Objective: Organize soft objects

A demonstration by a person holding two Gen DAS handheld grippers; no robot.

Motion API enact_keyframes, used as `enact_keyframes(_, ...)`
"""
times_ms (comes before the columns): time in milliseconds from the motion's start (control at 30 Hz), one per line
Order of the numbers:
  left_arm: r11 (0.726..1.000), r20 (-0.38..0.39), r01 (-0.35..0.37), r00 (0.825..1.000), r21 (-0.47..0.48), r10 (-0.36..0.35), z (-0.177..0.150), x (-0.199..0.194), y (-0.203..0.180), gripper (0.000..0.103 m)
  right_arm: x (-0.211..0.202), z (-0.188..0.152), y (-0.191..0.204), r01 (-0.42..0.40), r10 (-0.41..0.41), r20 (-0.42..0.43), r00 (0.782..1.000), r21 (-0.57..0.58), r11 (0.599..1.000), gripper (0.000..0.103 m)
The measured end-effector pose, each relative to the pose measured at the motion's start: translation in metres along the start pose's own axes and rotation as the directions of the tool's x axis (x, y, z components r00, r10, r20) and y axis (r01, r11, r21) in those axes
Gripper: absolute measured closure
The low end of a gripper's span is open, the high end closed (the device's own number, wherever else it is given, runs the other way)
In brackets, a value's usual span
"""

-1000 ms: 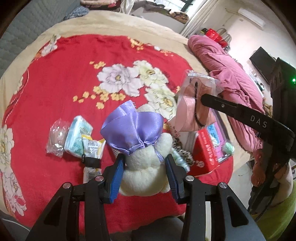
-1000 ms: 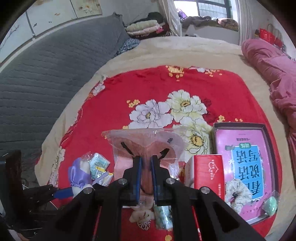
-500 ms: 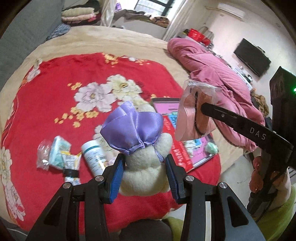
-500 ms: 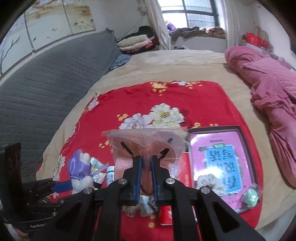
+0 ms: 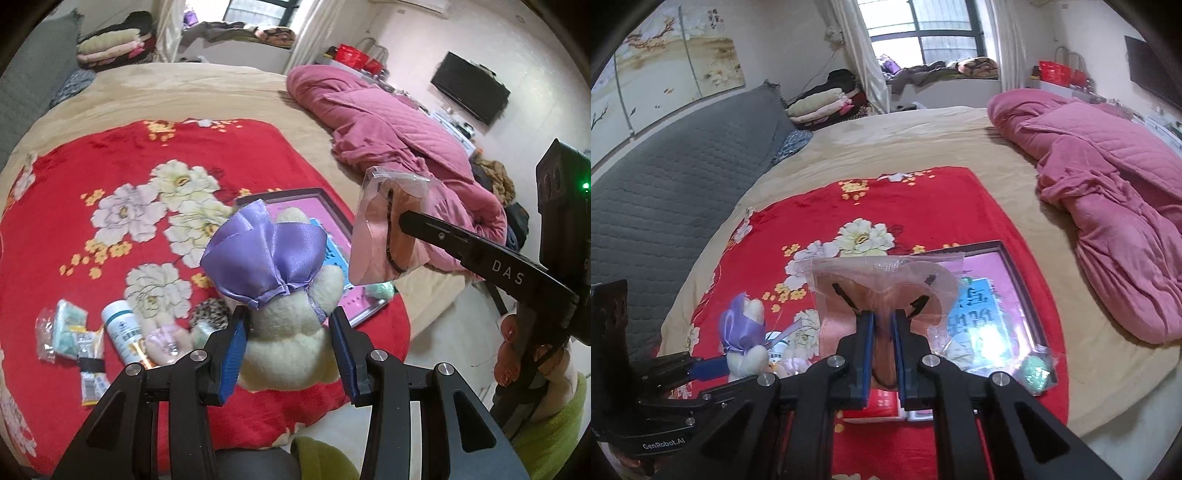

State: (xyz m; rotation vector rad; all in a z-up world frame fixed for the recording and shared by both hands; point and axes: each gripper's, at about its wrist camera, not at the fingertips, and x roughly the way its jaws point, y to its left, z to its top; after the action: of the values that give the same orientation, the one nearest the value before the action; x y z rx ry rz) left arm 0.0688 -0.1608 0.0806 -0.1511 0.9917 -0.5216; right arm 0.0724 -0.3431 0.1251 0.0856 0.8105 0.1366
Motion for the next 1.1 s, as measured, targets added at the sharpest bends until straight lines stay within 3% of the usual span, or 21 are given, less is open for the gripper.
enact_keyframes(667, 0.997, -0.031, 0.009, 1.0, 0.081, -0.006, 0.019, 0.039, -0.062, 0.057, -0.022, -0.006, -0.073, 0.043, -0.045, 0.027, 0.999, 0.092, 0.995, 0.093)
enact_keyframes(1100, 0.994, -0.118, 0.032, 0.993, 0.108, -0.019, 0.022, 0.089, -0.081, 0.057, -0.005, -0.011, -0.105, 0.084, -0.082, -0.022, 0.996, 0.119, 0.989, 0.093)
